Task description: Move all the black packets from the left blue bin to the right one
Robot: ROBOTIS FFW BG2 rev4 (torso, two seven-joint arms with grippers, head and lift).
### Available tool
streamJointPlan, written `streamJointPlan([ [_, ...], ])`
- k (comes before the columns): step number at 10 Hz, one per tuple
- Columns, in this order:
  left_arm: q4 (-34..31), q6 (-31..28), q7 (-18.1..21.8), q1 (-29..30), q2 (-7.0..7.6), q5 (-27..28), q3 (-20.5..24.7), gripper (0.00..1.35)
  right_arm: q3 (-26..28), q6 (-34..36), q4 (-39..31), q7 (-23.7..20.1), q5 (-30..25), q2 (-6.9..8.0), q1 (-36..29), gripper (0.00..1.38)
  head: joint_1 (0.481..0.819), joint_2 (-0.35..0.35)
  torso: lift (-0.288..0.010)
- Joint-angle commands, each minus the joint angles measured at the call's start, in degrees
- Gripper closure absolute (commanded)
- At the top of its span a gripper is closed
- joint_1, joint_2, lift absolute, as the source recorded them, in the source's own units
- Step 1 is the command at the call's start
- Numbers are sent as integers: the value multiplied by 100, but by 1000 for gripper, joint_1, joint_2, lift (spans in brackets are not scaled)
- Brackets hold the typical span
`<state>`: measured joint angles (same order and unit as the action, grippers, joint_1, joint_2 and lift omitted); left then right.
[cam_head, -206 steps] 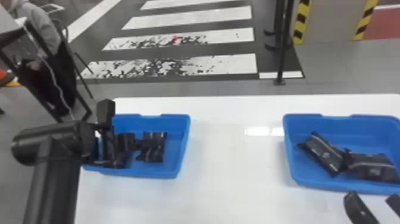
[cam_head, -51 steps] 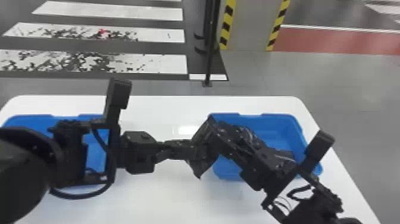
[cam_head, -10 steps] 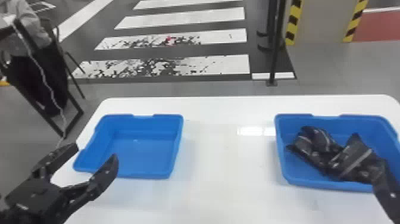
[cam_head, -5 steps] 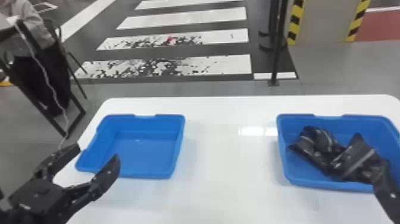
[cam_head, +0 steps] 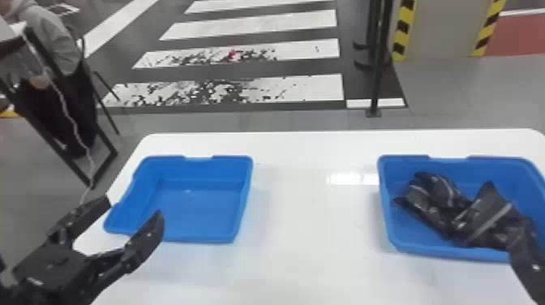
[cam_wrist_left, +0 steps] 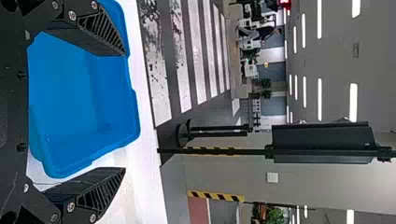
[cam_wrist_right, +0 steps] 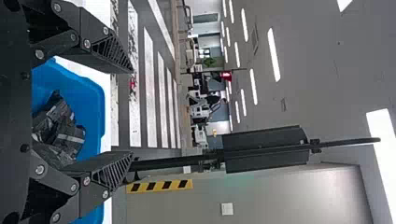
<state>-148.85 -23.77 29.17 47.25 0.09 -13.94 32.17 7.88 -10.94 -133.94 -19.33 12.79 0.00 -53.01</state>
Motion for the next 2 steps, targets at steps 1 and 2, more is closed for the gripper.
streamJointPlan([
  [1,0,-13,1,0,-24,-34,-6,180,0,11,0,0,0,5,0,446,695,194,-154],
  [2,0,1,1,0,-24,-46,5,174,0,25,-14,9,-11,5,0,444,695,193,-154],
])
